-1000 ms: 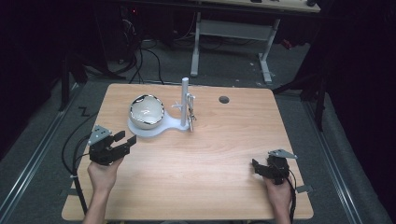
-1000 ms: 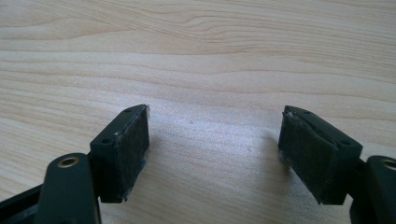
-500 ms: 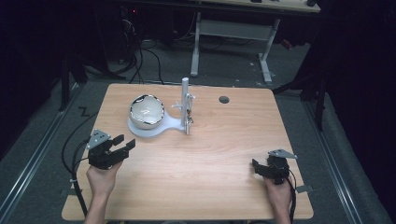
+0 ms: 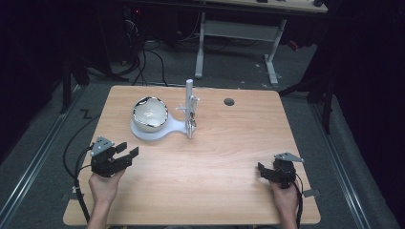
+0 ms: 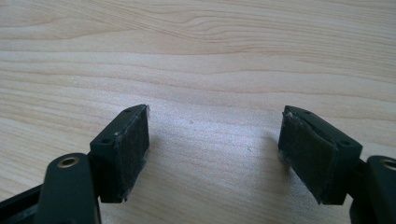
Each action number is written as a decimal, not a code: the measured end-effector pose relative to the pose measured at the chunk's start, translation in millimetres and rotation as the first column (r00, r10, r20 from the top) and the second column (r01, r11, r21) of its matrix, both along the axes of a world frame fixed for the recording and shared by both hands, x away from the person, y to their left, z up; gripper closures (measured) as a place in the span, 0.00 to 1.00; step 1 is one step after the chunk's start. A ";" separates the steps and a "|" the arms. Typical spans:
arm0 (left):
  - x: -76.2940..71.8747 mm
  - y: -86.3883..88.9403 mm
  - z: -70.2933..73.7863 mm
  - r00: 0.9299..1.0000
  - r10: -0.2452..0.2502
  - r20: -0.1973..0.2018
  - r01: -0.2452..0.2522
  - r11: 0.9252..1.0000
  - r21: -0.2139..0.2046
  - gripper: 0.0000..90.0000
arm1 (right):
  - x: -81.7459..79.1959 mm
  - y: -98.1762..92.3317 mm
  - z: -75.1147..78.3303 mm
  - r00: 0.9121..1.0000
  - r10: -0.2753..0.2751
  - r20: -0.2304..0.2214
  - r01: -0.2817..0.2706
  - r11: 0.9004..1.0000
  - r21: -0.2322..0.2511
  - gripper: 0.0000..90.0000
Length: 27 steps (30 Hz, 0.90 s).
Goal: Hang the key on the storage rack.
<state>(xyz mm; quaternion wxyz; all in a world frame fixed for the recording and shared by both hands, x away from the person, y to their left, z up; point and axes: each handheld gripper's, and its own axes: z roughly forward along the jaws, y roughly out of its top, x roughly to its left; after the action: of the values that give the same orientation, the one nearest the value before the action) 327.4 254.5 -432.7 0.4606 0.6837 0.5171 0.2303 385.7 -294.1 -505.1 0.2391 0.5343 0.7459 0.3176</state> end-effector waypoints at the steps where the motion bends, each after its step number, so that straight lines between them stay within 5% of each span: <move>1: -0.2 -0.3 -1.4 1.000 0.000 -0.004 0.000 1.000 -0.001 0.50 | 0.0 0.0 0.0 1.000 0.000 0.000 0.000 1.000 0.000 0.27; 27: -5.2 4.4 -39.0 0.996 0.043 -0.082 -0.043 0.999 -0.004 0.46 | 0.1 0.0 0.0 1.000 0.000 0.000 0.000 1.000 0.000 0.27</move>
<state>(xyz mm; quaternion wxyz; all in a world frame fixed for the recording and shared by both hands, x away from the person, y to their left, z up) 322.2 258.9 -471.7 0.4358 0.6801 0.5507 0.2104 385.8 -294.1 -505.1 0.2391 0.5342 0.7460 0.3177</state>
